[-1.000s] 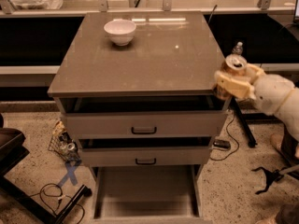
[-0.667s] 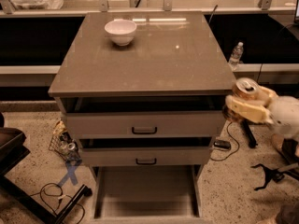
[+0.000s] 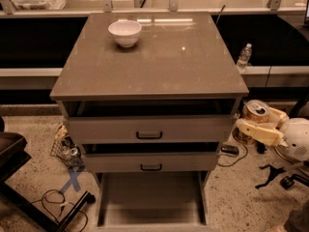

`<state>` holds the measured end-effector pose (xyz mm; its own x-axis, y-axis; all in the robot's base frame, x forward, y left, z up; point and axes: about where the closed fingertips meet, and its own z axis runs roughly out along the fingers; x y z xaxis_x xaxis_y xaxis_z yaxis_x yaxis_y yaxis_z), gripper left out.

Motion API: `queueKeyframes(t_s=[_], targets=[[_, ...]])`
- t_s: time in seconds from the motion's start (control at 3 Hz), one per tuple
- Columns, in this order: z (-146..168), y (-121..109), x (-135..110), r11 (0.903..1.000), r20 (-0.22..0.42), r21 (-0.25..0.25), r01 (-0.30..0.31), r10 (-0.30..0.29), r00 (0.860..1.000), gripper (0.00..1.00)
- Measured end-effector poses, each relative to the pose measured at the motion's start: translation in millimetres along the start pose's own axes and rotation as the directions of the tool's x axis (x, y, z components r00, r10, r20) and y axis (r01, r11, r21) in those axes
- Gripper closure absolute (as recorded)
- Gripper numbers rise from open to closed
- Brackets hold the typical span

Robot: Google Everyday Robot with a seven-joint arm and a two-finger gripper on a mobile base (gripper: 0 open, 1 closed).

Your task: Place orange can into bottom drawer

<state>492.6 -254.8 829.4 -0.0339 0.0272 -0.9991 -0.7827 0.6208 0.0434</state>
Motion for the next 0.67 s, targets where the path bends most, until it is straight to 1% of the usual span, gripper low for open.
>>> queueKeyframes(t_s=[0.33, 0.67], targets=[[12.1, 1.0, 16.1, 0.9999, 0.009, 0.001, -0.011, 0.011, 1.0, 1.0], [21.3, 20.8, 60.7, 0.999, 0.045, -0.023, -0.038, 0.039, 0.998, 1.0]])
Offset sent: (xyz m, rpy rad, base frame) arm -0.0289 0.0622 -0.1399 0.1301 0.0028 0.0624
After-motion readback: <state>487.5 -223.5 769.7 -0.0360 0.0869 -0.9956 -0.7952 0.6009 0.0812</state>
